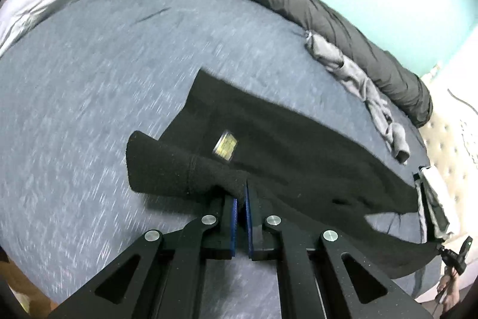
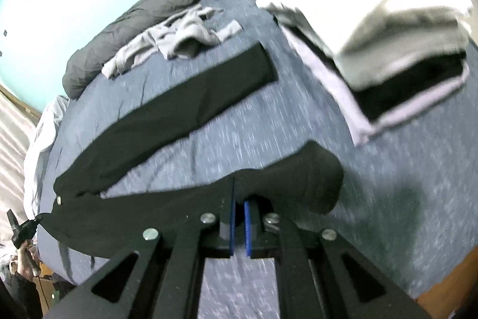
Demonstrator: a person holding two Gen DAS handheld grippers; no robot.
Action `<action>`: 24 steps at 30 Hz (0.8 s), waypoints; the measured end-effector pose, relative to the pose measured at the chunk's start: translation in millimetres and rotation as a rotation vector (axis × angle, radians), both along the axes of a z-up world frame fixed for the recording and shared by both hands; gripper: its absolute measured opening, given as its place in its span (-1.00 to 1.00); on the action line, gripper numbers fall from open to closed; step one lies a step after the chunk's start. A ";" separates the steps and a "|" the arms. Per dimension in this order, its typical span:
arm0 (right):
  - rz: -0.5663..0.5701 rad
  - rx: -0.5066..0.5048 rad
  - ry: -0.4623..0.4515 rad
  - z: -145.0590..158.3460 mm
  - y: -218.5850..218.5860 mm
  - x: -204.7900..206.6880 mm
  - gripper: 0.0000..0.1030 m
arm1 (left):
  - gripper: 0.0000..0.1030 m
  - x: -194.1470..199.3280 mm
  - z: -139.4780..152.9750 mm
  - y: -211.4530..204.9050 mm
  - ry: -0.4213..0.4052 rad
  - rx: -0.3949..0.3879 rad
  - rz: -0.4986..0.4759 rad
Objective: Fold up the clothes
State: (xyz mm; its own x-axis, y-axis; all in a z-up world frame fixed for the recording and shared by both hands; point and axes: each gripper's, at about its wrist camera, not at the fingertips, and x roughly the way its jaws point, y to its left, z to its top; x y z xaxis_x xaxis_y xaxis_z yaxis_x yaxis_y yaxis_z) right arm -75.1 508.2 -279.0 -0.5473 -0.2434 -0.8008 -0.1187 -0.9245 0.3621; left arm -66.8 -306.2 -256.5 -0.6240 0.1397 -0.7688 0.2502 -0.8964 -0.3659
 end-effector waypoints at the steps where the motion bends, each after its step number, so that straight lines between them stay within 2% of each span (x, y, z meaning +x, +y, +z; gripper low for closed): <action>1: 0.001 0.008 0.004 6.5 -1.6 -8.2 -0.93 | -0.92 -5.3 4.0 1.1 0.004 -0.002 -0.001; 6: -0.014 0.035 -0.005 26.8 -3.1 -47.8 -0.93 | -0.92 -41.2 21.6 6.7 0.013 -0.022 -0.013; 10: -0.019 0.077 -0.027 33.0 -7.5 -84.5 -0.93 | -0.92 -72.2 24.5 6.5 0.001 -0.036 -0.021; 15: -0.028 0.125 -0.099 23.4 -16.4 -136.7 -0.93 | -0.92 -112.5 18.9 1.3 -0.031 -0.056 -0.016; 24: -0.023 0.222 -0.197 -3.7 -37.1 -226.1 -0.93 | -0.92 -185.8 -11.4 -2.5 -0.104 -0.108 -0.037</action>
